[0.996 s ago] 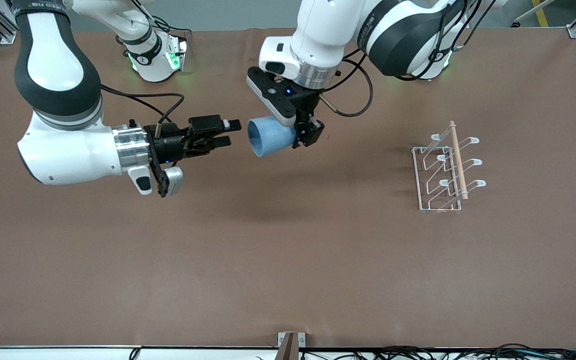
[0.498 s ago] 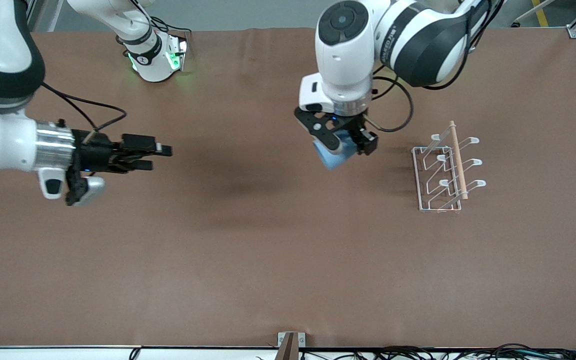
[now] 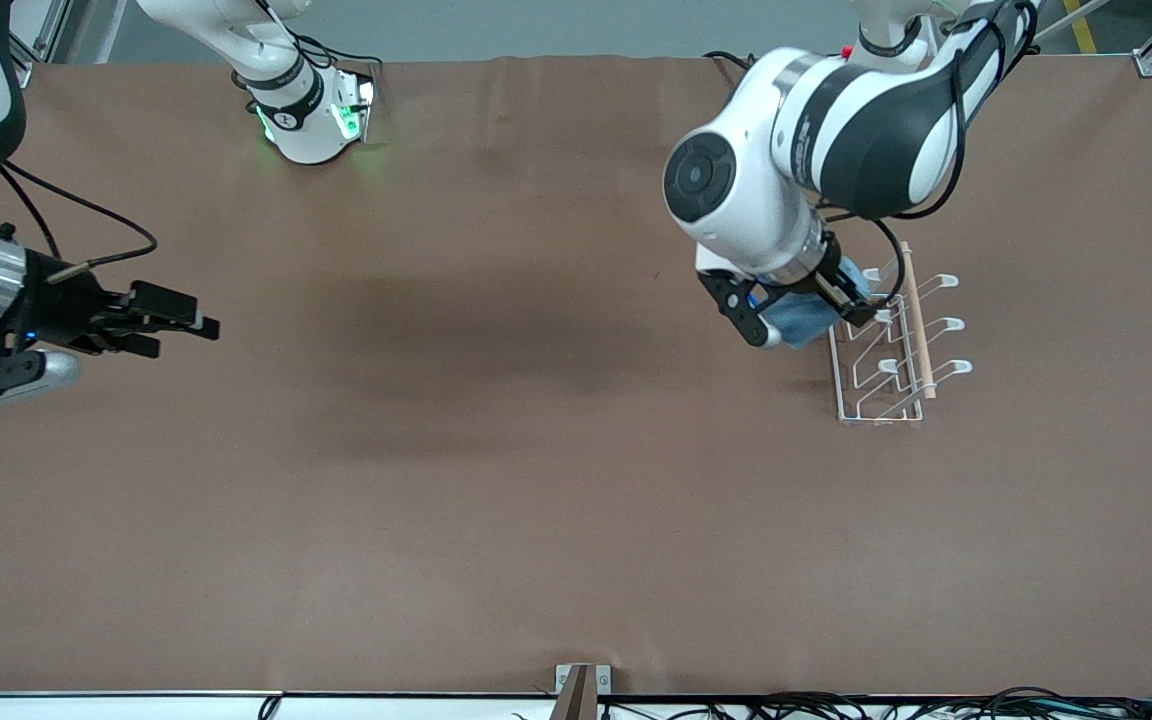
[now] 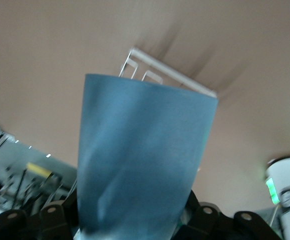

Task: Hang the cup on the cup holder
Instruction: 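Carry the cup with the left gripper while the right gripper withdraws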

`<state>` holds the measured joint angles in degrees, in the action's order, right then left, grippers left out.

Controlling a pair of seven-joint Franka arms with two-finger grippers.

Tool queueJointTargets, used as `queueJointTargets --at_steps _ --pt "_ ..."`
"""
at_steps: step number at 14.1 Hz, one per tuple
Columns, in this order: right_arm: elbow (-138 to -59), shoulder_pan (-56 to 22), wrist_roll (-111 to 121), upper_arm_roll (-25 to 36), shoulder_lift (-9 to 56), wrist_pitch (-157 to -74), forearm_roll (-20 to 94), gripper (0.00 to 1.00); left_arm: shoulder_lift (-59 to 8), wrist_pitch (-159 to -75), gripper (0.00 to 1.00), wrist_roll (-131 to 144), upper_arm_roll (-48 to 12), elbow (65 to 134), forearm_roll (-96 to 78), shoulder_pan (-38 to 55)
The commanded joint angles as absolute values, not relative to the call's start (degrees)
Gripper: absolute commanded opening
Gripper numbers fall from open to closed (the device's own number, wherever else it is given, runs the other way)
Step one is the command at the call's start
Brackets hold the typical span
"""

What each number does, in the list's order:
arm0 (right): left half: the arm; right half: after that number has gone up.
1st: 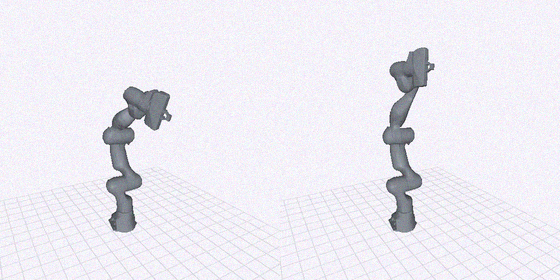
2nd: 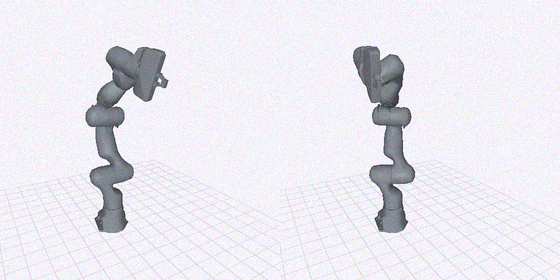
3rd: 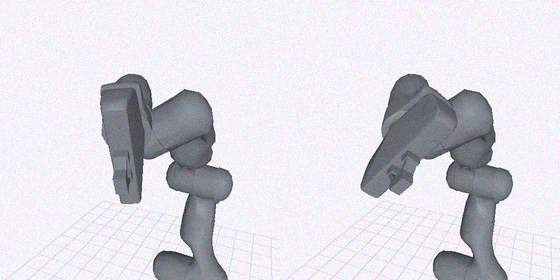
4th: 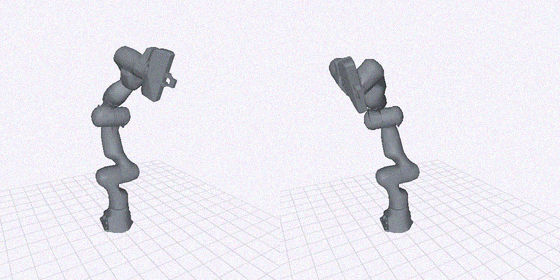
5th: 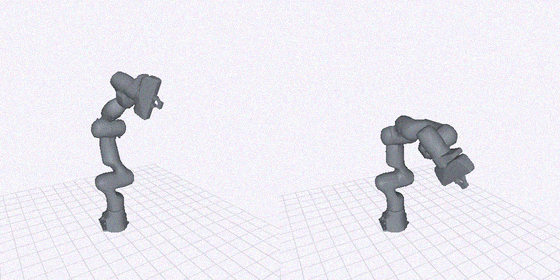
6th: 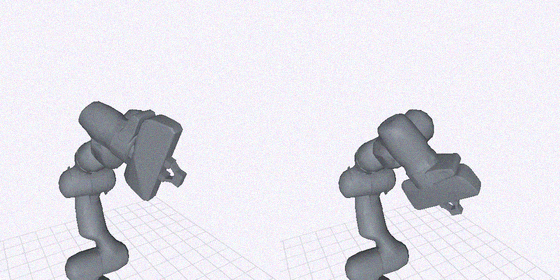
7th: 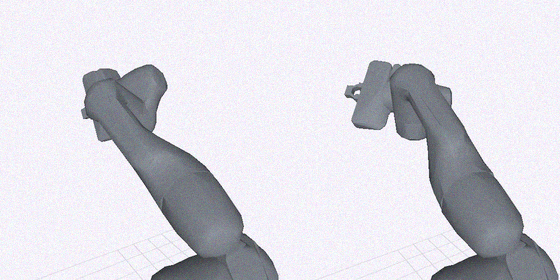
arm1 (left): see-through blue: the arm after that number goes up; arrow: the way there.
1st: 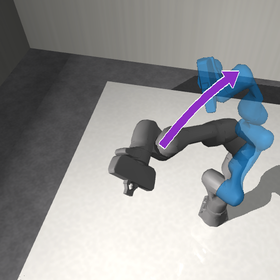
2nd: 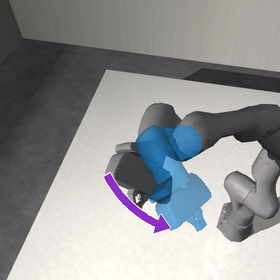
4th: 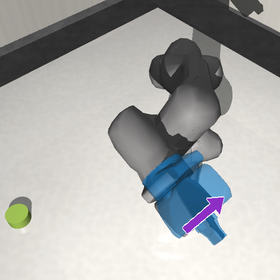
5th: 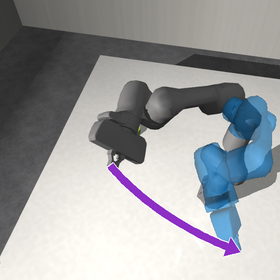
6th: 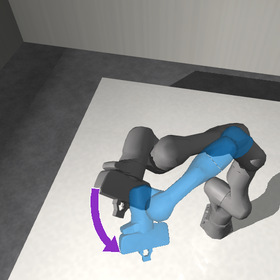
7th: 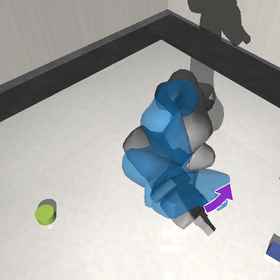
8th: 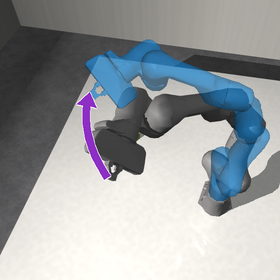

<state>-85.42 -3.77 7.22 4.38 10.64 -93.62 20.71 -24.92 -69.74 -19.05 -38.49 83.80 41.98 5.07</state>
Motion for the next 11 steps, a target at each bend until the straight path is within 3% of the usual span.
queueJointTargets --at_steps 1,5,8,11 --pt "-82.1 -1.8 7.6 3.7 10.4 -93.4 18.0 1.00 -25.6 -68.9 0.18 -26.5 -38.8 86.1 48.1 1.8" --pt "-80.4 1.1 8.4 3.8 11.2 -93.7 15.1 1.00 -29.9 -64.5 0.19 -33.2 -38.8 86.3 57.0 1.6" --pt "-80.7 0.3 7.0 3.4 10.9 -96.9 3.8 1.00 -34.4 -60.0 0.19 -33.2 -38.8 87.4 64.0 3.0" --pt "-82.0 0.2 4.9 3.3 8.9 -94.3 3.2 1.00 -38.7 -55.5 0.19 -33.1 -38.8 88.1 70.3 4.7"
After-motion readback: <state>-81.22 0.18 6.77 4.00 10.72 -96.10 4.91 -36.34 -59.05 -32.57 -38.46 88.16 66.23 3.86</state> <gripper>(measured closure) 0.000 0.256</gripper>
